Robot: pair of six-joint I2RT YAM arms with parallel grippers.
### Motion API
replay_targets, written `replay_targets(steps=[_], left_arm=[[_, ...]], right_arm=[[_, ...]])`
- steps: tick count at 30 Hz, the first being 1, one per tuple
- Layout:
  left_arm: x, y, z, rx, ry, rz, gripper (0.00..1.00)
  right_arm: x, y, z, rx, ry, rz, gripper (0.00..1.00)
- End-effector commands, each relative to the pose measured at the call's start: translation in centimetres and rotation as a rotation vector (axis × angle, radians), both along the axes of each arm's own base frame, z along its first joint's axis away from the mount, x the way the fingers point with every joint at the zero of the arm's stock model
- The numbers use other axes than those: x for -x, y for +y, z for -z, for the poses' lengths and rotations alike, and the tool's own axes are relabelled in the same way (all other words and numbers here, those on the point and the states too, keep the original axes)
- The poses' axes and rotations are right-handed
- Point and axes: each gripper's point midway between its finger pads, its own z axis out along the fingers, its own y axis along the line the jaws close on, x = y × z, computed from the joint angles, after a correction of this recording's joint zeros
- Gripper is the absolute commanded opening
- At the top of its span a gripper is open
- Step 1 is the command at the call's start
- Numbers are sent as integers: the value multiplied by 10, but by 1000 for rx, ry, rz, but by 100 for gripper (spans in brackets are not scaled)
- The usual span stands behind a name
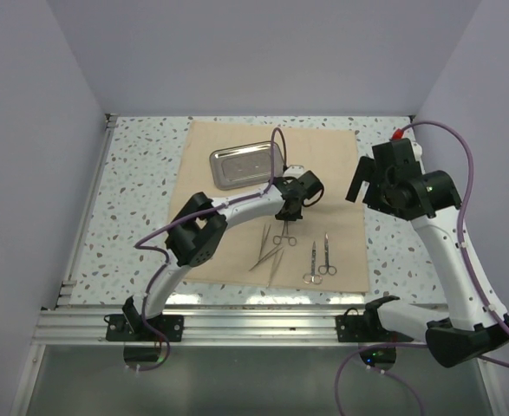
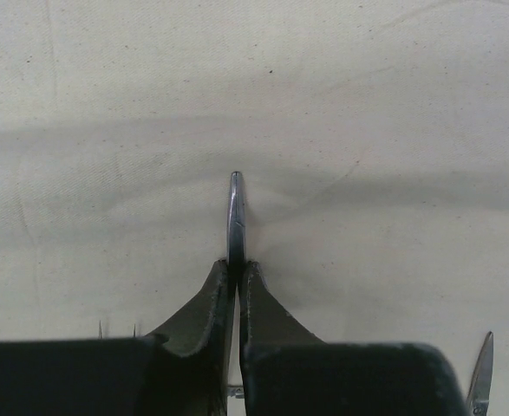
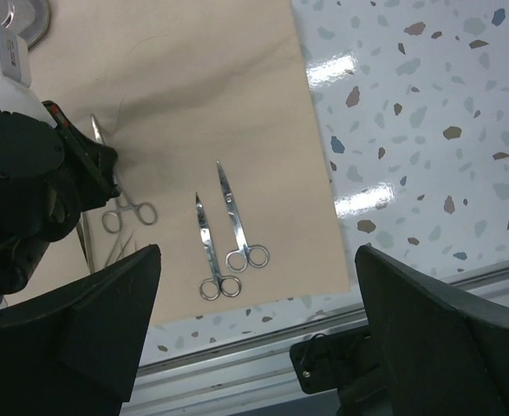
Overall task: Open and lay out the surgical kit
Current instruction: Pick up the medical item from the surgical kit, then place the medical item in the surgical kit.
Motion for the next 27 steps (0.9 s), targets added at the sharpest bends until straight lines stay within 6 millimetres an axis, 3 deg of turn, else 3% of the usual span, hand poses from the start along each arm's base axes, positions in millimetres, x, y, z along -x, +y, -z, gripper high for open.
replay_targets(steps=[1,7,11,16,20,27], left_arm=[[1,-2,17,20,45,-26,0],[-6,-10,-16,75,-3,-19,0],[-13,-21,-54,134,-48,-10,0],[-8,-28,-92,184,-97,-11,0],[15,-38,-109,207,-109,-13,0],[79,-66,-98,218,-78,-22,0]], right_arm=[[-7,-3,-12,47,-45,-7,98],[-9,-1,-17,66,-61,-19,99],[-9,-2,-21,74,-77,-12,98],[-7,-8,-25,91,-102,17,98],[-4,-13,-30,96,-128,40,98],[8,-22,-25,110,-131,63,99]])
